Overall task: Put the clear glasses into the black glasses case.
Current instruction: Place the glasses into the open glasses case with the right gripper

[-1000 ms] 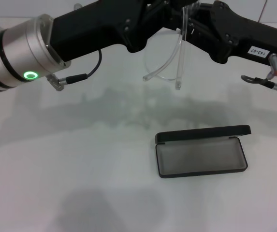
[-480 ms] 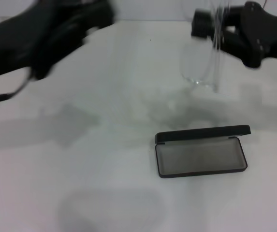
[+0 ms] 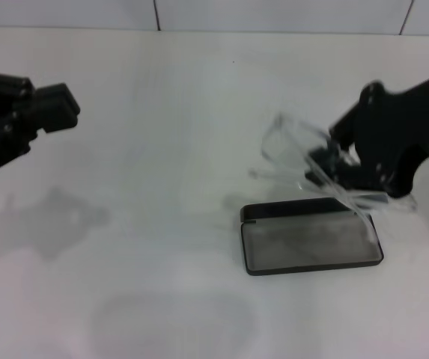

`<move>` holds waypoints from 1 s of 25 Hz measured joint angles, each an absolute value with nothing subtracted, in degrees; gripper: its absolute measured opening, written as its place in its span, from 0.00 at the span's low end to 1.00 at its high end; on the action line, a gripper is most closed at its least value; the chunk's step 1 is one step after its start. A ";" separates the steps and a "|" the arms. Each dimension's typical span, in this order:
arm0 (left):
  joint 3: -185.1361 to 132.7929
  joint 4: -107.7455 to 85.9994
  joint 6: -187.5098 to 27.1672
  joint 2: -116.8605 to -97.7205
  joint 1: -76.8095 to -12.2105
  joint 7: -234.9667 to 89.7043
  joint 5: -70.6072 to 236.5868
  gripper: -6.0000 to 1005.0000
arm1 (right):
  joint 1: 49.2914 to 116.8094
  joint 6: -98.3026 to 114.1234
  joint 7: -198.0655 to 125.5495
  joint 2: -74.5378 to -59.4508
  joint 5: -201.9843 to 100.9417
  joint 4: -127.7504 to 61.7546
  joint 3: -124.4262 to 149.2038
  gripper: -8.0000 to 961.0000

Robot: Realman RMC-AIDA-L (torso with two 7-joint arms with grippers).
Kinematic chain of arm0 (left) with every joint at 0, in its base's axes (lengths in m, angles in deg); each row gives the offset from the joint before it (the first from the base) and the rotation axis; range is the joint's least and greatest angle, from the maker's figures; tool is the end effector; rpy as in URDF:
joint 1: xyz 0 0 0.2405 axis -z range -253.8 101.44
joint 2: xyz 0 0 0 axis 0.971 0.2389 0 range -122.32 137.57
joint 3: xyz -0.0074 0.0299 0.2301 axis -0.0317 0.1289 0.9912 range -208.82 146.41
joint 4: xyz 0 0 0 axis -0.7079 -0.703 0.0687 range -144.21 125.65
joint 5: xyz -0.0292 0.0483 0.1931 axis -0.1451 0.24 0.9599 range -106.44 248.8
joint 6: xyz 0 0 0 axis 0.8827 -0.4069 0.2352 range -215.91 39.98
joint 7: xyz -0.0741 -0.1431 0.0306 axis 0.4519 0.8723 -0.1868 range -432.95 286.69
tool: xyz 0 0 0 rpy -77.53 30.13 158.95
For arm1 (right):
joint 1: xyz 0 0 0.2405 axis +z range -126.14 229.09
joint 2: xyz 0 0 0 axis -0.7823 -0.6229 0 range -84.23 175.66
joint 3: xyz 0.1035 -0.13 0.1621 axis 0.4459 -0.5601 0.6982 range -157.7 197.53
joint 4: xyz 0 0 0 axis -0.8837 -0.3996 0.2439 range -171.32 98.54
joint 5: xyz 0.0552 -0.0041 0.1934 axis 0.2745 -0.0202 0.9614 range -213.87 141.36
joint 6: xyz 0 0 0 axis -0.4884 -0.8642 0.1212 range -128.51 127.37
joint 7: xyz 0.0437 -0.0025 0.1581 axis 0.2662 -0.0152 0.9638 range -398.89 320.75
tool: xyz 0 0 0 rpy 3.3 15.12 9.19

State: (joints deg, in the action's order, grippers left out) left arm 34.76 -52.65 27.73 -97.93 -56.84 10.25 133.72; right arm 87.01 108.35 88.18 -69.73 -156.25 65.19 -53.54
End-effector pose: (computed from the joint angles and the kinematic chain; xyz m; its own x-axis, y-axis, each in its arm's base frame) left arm -0.1788 0.2536 0.1045 0.5308 0.1317 0.8372 0.1170 -0.9898 0.0815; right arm 0.0639 0.2818 0.0458 0.9968 -0.0076 0.0798 -0.0010 -0.9966 -0.0819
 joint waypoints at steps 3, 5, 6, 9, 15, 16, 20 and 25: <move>34.75 -52.68 27.74 -98.17 -57.27 10.32 133.78 0.06 | 90.89 111.13 93.77 -69.66 -161.75 65.74 -58.56 0.15; 34.74 -52.37 27.76 -98.44 -57.33 10.33 133.82 0.06 | 95.67 112.64 97.83 -70.06 -169.79 64.05 -67.72 0.15; 34.74 -52.32 27.76 -98.50 -57.29 10.33 133.83 0.06 | 95.67 112.64 97.83 -70.06 -169.79 64.05 -67.72 0.15; 34.73 -52.12 27.77 -98.71 -57.16 10.34 133.88 0.06 | 99.04 111.04 100.31 -70.36 -175.33 61.00 -76.19 0.15; 34.23 -51.49 27.74 -99.25 -56.76 10.07 134.96 0.06 | 100.82 106.57 101.36 -70.45 -179.38 57.09 -84.48 0.15; 33.75 -51.41 27.72 -99.34 -56.66 10.11 135.50 0.06 | 100.87 106.00 101.32 -70.46 -179.51 56.69 -85.22 0.15; 32.18 -51.35 27.64 -99.81 -56.13 10.27 137.21 0.06 | 101.35 103.53 100.91 -70.47 -180.28 54.63 -88.20 0.15; 31.79 -49.82 27.49 -100.12 -54.69 9.92 138.70 0.06 | 101.59 99.71 100.82 -70.47 -182.20 52.56 -93.84 0.15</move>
State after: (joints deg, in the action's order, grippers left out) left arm 31.79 -49.82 27.49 -100.12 -54.69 9.92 138.70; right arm 101.59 99.71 100.82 -70.47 -182.20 52.56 -93.84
